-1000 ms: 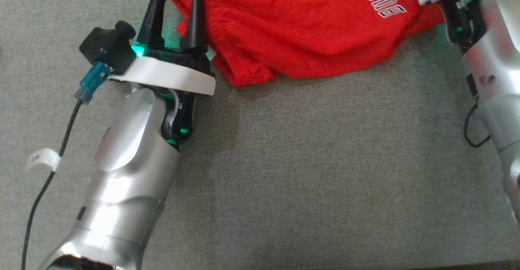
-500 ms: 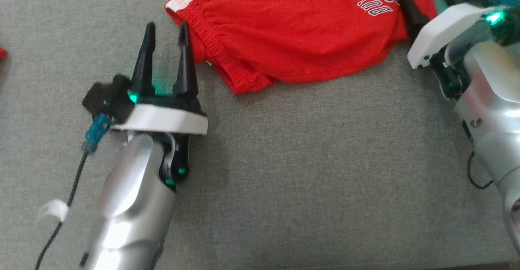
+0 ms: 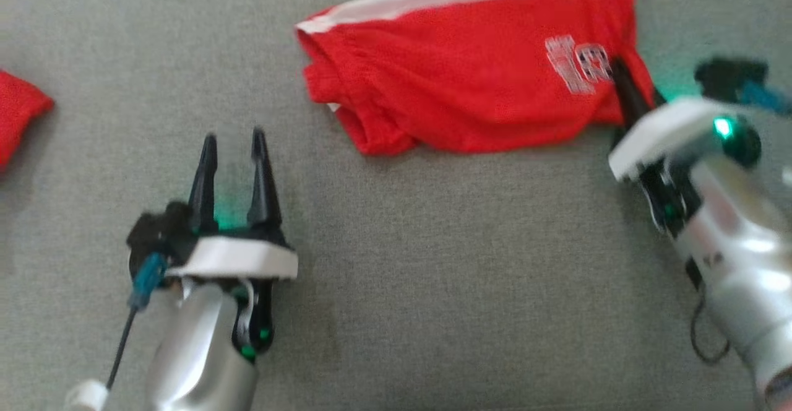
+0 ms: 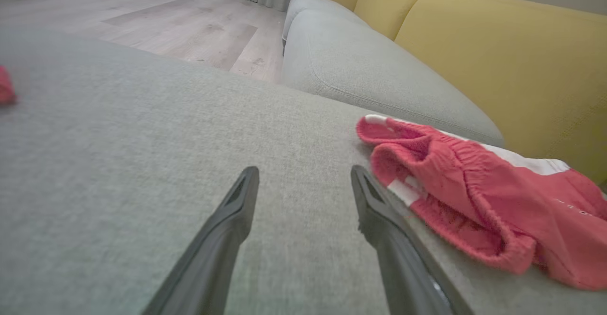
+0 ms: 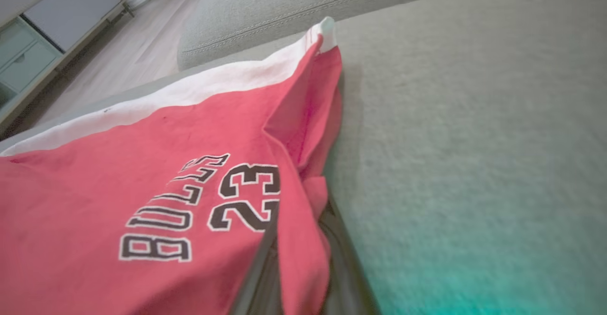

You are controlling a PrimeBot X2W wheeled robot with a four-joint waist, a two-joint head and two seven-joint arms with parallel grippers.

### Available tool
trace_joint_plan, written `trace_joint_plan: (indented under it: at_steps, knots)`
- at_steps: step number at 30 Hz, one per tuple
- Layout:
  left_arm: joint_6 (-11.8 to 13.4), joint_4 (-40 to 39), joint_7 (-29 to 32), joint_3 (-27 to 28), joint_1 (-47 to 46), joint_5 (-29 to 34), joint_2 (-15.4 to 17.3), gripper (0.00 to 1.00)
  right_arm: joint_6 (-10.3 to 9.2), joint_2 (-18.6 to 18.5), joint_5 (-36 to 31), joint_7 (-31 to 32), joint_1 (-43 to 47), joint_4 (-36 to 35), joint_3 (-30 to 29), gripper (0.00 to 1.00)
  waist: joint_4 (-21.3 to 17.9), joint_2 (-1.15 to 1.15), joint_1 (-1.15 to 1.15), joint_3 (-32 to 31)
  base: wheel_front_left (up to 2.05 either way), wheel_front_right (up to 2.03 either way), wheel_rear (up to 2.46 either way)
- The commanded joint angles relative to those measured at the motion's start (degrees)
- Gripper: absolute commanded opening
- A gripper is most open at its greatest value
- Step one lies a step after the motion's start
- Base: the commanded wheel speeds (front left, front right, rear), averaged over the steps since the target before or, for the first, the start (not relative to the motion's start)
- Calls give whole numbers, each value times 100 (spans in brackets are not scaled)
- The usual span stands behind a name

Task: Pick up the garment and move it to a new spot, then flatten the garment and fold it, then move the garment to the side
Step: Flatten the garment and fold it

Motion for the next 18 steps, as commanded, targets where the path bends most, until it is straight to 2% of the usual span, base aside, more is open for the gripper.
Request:
trace_joint_plan:
  at_steps: [1, 11, 15, 18]
  knots:
    - [29, -130, -13, 225, 184, 50, 80, 100, -4, -132, 162, -125, 511, -4, -33, 0, -4, 0, 1, -287, 0, 0, 0]
    - [-59, -100, -13, 233, 875, 279, 80, 100, -4, -462, 590, -421, 1446, -233, -347, 0, 54, 0, 1, -901, 0, 0, 0]
    - [-67, -102, -13, 47, 1035, 247, 80, 100, -4, -532, 398, -541, 1365, -432, -379, 0, 147, 0, 1, -986, 0, 0, 0]
    - [-68, -80, -13, -105, 1076, 200, 80, 100, -4, -424, 174, -584, 1113, -738, -322, 0, 269, 0, 1, -1021, 0, 0, 0]
